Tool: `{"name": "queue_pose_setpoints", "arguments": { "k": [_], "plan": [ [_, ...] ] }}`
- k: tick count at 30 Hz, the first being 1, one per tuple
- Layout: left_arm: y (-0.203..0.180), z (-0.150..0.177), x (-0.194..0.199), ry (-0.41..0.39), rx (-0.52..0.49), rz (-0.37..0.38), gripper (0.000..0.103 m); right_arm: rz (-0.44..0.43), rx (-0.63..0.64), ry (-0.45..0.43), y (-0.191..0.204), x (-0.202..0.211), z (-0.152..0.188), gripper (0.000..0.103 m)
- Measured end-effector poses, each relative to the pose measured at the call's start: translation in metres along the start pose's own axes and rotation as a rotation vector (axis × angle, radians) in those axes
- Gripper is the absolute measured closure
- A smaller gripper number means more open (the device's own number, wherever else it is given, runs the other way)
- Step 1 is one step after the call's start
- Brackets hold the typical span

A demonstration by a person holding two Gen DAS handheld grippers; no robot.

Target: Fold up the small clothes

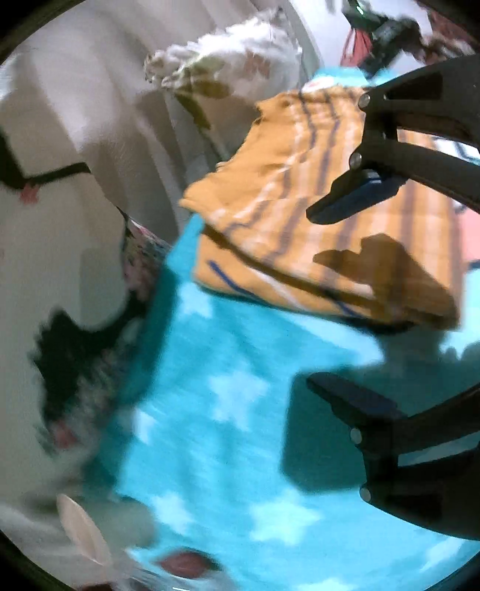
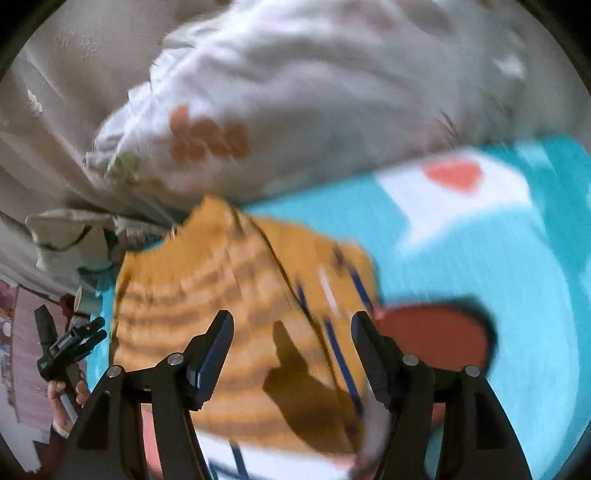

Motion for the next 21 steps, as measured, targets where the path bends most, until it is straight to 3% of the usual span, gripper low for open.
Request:
{"name": "queue_pose_setpoints", "arguments": {
  "k": [6, 10, 14, 19, 21],
  "plan": [
    [0.007, 0.056, 0.015, 0.02, 0.081, 0.11, 0.015, -0.071, -0.109, 0.057, -0.016, 0.015, 0.075, 0.03],
    [-0.007, 0.085, -0.004, 0.068, 0.147, 0.183, 0.014, -0.205, -0.238, 0.097, -0.011, 0.008, 0.11, 0.029],
    [-0.014, 0.074, -0.014, 0.033, 0.144, 0.201, 0.008, -0.254, -0.311, 0.079, -0.001, -0.011, 0.113, 0.029],
    [-0.033, 0.048, -0.036, 0.027, 0.147, 0.238, 0.008, -0.237, -0.295, 0.014, 0.013, -0.036, 0.086, 0.028],
    [-0.044, 0.041, -0.047, 0.027, 0.119, 0.219, 0.009, -0.216, -0.275, -0.013, 0.018, -0.044, 0.074, 0.028]
  ]
}}
Point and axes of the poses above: each gripper's, at about its wrist camera, not at the fingertips, and x roughly against the way its jaws point, y to its left, z to its underside, the point moved 10 cm from there along -x, roughly the way its jaws point, and after that the axes turned 3 degrees about -y, right-handed, at the moved point
